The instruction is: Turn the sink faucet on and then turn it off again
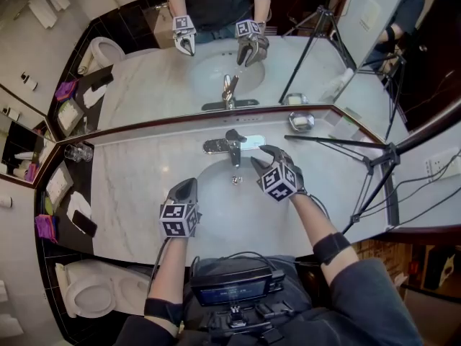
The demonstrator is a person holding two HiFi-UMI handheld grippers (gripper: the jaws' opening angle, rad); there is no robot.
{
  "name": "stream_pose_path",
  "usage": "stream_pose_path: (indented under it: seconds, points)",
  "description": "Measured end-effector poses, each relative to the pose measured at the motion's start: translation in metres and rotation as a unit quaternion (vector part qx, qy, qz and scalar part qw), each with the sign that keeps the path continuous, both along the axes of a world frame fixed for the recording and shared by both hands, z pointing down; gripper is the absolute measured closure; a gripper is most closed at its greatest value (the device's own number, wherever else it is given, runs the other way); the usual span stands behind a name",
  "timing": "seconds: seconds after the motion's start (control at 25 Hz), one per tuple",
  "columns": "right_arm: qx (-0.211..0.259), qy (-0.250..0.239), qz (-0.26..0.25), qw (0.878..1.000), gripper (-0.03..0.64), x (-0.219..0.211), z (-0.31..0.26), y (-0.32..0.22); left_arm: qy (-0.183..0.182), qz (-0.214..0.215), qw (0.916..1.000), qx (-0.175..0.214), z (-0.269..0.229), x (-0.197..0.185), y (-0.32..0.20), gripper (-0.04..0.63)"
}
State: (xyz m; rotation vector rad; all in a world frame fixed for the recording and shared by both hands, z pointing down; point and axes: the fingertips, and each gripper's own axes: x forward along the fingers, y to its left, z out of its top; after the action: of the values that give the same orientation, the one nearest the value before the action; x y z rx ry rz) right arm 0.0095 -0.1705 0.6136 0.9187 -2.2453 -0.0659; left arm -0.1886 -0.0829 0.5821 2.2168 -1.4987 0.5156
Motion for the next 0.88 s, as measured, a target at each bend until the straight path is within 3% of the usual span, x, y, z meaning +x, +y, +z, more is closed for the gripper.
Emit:
stream_pose_path:
  seconds: [0.2, 0.48, 0.72, 0.88]
  points:
    - [0.057, 0.092, -0.084, 0.991, 0.402, -0.02, -0.005, -0.023, 0.001, 0.001, 1.0, 0.0, 0.0, 0.0, -0.003, 0.592]
    - [0.108, 0.223, -0.213, 0.945, 0.383, -0.039, 0.012, -0.038, -0.003, -0.002, 1.0, 0.001, 0.0, -0.003, -0.007, 0.592]
    - [0.111, 0.283, -0.268, 0.914, 0.385, -0.052, 0.034, -0.044, -0.006, -0.006, 1.0, -0.005, 0.003, -0.007, -0.009, 0.592]
    - [0.115, 0.299, -0.282, 0.904, 0.405, -0.053, 0.045, -0.042, -0.007, -0.006, 0.9999, -0.006, 0.005, -0.008, -0.01, 0.592]
